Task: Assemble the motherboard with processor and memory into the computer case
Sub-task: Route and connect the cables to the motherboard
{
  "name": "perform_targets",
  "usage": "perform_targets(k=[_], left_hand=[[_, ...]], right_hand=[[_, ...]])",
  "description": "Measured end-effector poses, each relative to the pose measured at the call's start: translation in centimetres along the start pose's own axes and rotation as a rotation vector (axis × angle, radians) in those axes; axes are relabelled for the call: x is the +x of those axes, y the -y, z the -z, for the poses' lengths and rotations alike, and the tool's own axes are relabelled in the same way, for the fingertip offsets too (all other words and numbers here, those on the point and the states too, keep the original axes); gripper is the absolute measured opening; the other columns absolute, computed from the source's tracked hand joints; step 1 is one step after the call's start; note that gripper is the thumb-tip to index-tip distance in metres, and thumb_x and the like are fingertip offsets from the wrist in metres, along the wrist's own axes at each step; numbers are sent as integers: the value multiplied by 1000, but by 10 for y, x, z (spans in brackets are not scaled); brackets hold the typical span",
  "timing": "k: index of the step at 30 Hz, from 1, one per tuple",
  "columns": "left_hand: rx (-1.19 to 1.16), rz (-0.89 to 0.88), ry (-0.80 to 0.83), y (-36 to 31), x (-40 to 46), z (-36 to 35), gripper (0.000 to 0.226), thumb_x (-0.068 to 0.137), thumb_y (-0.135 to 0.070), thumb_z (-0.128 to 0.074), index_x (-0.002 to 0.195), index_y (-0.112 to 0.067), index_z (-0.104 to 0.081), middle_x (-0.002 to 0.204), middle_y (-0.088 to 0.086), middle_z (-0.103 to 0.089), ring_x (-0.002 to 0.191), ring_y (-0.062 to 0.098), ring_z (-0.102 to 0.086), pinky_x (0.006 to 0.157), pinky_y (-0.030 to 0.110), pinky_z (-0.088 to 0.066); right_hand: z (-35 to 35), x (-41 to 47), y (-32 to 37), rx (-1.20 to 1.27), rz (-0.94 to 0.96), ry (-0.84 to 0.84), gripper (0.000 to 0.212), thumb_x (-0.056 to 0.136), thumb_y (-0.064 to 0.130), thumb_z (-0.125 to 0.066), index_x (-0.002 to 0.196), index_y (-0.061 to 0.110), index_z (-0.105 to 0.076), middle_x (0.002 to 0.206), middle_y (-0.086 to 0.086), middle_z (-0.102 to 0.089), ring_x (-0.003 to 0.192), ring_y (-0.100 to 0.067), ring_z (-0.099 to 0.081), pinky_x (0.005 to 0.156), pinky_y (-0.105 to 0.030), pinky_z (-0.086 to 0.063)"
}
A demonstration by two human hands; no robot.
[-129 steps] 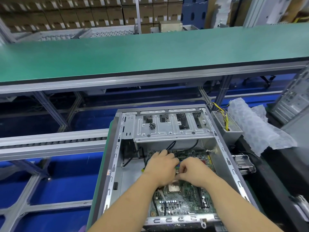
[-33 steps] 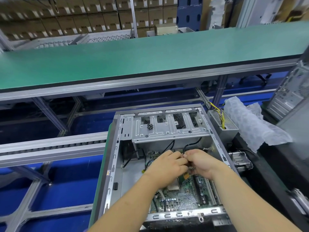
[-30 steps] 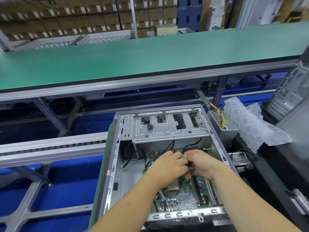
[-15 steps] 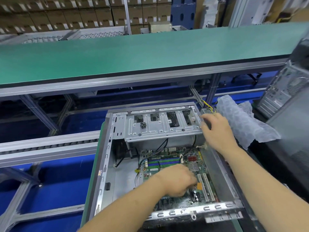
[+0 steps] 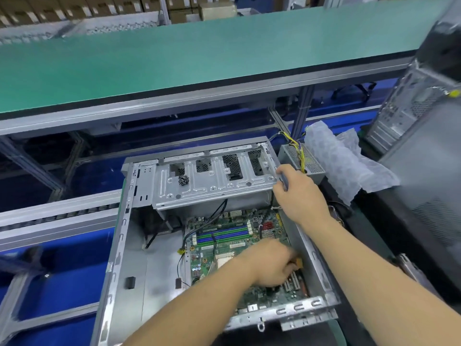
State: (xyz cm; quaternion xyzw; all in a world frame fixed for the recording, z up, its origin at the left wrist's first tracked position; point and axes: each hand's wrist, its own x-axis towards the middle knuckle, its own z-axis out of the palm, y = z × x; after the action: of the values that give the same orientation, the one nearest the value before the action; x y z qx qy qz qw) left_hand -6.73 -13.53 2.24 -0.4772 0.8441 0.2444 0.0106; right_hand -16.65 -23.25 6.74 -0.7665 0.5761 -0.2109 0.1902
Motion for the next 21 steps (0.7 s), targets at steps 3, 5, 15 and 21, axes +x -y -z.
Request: perform_targets(k=[3, 5, 15, 21], left_hand=[[-51, 36, -41, 6, -3, -4, 24, 101, -29, -49, 100, -8, -61, 90, 14, -67, 84, 30, -62, 80, 44, -54], [-56, 50, -68, 7, -4, -6, 22, 100, -29, -51, 104, -8, -54, 86, 14, -65, 81, 31, -60, 77, 45, -54], [-54, -63, -151, 1, -8, -4, 20, 101, -35, -51, 98, -19, -41, 81, 4, -59, 73, 22, -56, 72, 40, -51], [-90, -90, -27, 3, -7, -10, 22, 99, -32, -58, 107, -13, -65, 103, 2, -68, 99, 19, -61, 94, 41, -51]], right_hand=[[-2, 1, -3, 13, -8, -13, 24, 96, 26, -49, 119, 27, -51, 98, -5, -58, 82, -32, -56, 66, -41, -47], [-3, 1, -4, 21, -6, -14, 24, 96, 27, -49, 120, 28, -50, 97, -5, -58, 79, -30, -55, 63, -39, -45], [-5, 2, -8, 161, -44, -15, 26, 94, 32, -48, 120, 35, -49, 91, -1, -61, 73, -23, -57, 63, -40, -52], [-7, 4, -11, 186, -40, -15, 24, 95, 32, -49, 118, 36, -49, 87, 0, -58, 70, -20, -55, 58, -37, -49]])
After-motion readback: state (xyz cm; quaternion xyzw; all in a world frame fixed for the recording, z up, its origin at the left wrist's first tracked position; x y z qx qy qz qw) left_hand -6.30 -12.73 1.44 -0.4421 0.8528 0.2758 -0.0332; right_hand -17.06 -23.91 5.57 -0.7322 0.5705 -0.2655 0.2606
